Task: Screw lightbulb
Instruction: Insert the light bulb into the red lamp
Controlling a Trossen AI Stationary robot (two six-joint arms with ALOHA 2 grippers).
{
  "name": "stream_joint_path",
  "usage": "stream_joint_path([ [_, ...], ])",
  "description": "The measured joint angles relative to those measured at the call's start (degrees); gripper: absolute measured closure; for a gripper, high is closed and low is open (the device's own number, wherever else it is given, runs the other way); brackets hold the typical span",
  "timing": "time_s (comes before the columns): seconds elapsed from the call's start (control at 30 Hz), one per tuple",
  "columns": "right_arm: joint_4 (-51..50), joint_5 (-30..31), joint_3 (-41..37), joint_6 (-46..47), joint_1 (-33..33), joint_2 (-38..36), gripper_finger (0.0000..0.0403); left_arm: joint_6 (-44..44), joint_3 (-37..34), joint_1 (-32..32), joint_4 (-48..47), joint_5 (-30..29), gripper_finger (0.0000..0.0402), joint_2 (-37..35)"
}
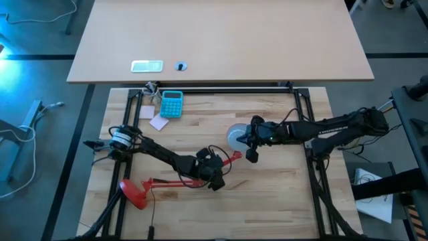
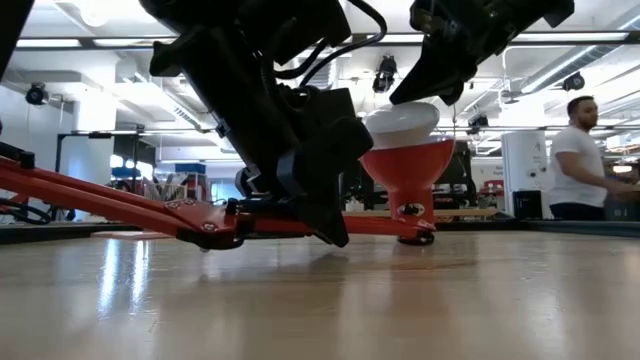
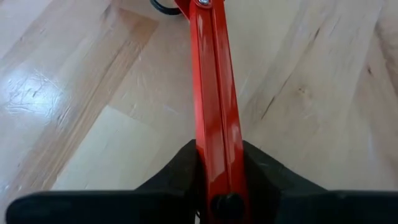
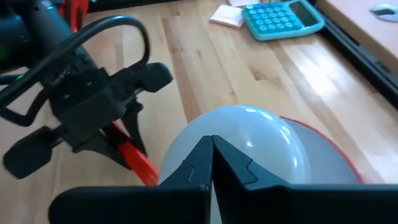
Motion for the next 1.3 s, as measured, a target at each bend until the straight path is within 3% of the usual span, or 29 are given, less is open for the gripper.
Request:
stream_joint_path([
  [0.4, -4.5, 1.2, 0.0, -0.1, -2.7, -3.6, 0.0403, -1.1, 0.1, -0.9, -0.5, 0.5, 0.0316, -0.1],
  [0.9, -4.3, -2.6, -0.1, 1.0, -2.7, -2.8, 0.0403, -0.9, 0.6, -0.9, -0.6, -0.1, 0.0314, 0.0],
  [1.3, -4.1, -2.7, -0.1, 1.0, -2.6, -3.0, 0.0403, -0.5, 0.8, -0.9, -1.9, -0.2, 0.0234, -1.6],
])
